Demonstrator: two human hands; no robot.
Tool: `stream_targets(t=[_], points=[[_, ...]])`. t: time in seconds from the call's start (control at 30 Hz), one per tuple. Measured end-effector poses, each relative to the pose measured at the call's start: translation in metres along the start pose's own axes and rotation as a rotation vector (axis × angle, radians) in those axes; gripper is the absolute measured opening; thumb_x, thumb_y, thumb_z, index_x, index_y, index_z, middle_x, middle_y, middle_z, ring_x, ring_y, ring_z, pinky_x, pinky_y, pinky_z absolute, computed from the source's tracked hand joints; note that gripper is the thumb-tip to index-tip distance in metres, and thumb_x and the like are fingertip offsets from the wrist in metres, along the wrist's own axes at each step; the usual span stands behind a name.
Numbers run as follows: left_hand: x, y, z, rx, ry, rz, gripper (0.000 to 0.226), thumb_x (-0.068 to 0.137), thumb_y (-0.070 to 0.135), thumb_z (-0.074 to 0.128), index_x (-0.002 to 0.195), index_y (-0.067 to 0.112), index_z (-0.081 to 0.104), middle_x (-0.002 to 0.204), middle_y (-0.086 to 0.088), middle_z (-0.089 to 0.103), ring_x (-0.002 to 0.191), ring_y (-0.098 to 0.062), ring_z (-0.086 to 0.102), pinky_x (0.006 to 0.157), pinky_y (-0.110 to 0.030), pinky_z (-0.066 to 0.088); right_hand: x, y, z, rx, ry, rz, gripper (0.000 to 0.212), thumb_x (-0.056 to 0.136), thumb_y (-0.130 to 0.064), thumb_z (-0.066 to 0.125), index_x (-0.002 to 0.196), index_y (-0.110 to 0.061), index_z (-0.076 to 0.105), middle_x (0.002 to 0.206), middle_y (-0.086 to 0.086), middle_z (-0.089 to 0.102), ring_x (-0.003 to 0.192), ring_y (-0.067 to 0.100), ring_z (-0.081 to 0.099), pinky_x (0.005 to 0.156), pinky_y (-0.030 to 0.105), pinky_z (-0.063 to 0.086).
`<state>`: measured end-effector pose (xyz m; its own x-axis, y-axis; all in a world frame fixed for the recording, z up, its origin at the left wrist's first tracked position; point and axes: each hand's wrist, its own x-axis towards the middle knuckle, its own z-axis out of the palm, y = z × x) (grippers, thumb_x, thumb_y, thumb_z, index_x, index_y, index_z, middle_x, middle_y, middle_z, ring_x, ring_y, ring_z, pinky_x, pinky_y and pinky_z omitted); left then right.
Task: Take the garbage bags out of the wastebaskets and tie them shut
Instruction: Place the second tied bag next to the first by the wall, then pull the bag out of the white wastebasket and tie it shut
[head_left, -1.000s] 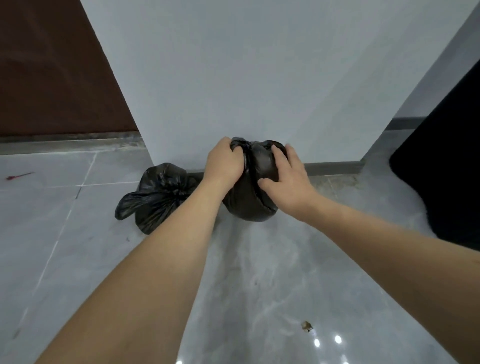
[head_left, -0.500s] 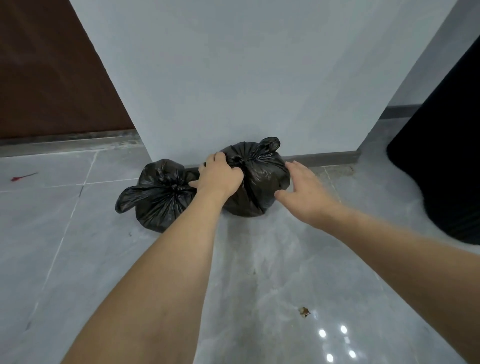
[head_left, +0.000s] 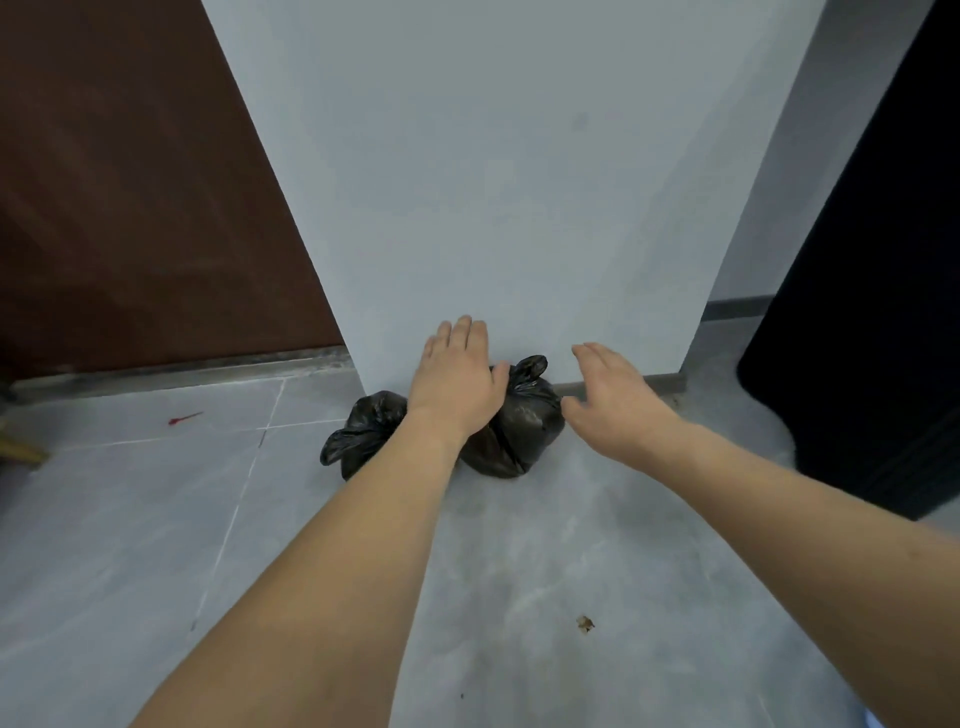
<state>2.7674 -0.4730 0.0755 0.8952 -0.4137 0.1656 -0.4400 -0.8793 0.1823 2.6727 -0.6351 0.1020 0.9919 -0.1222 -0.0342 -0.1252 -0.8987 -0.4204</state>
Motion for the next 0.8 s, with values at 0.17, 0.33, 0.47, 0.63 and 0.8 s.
stream_targets(t=[0.17,0.33,0.47,0.63,0.8], points=[[-0.006,0.041,-0.145,0.097,0.001,0.072,0.056,0.103,0.035,0.027,0.15,0.004,0.022,0.158,-0.015,0.021,0.146,-0.03,0.013,0.12,-0.041,0.008,-0.037,-0.04,-0.13,-0.026,-0.063,-0.002,0.069,0.096,-0.033,0.041,0.152,-0.006,0.01,0.161,0.011,0.009,0.148,0.023,0.006,0.117,0.03,0.004],[0.014,0.098,-0.358,0.138,0.017,0.094,0.054,0.104,0.032,0.024,0.15,0.004,0.018,0.159,-0.013,0.017,0.147,-0.028,0.009,0.12,-0.04,0.006,-0.07,-0.106,-0.326,-0.04,-0.05,-0.005,0.068,0.099,-0.034,0.037,0.152,-0.005,0.007,0.161,0.011,0.005,0.148,0.024,0.004,0.118,0.033,0.006],[0.038,0.152,-0.565,0.139,0.111,0.086,0.055,0.104,0.032,0.025,0.15,0.003,0.02,0.159,-0.013,0.019,0.147,-0.028,0.011,0.12,-0.041,0.009,-0.095,-0.175,-0.514,-0.025,0.022,-0.013,0.062,0.101,-0.028,0.032,0.152,-0.003,0.007,0.161,0.012,0.005,0.148,0.023,0.005,0.117,0.032,0.006],[0.02,0.215,-0.748,0.234,0.148,0.206,0.055,0.103,0.033,0.024,0.149,0.003,0.02,0.158,-0.014,0.019,0.147,-0.029,0.011,0.12,-0.041,0.006,-0.15,-0.239,-0.683,-0.023,0.098,-0.015,0.06,0.098,-0.022,0.033,0.15,0.0,0.012,0.16,0.015,0.013,0.147,0.026,0.009,0.118,0.034,0.007],[-0.002,0.252,-0.807,0.176,0.119,0.189,0.056,0.103,0.032,0.025,0.15,0.003,0.017,0.16,-0.013,0.015,0.148,-0.028,0.007,0.12,-0.04,0.004,-0.197,-0.243,-0.746,-0.122,0.17,0.029,0.061,0.097,-0.024,0.036,0.148,0.003,0.016,0.157,0.019,0.017,0.145,0.03,0.014,0.117,0.038,0.011]])
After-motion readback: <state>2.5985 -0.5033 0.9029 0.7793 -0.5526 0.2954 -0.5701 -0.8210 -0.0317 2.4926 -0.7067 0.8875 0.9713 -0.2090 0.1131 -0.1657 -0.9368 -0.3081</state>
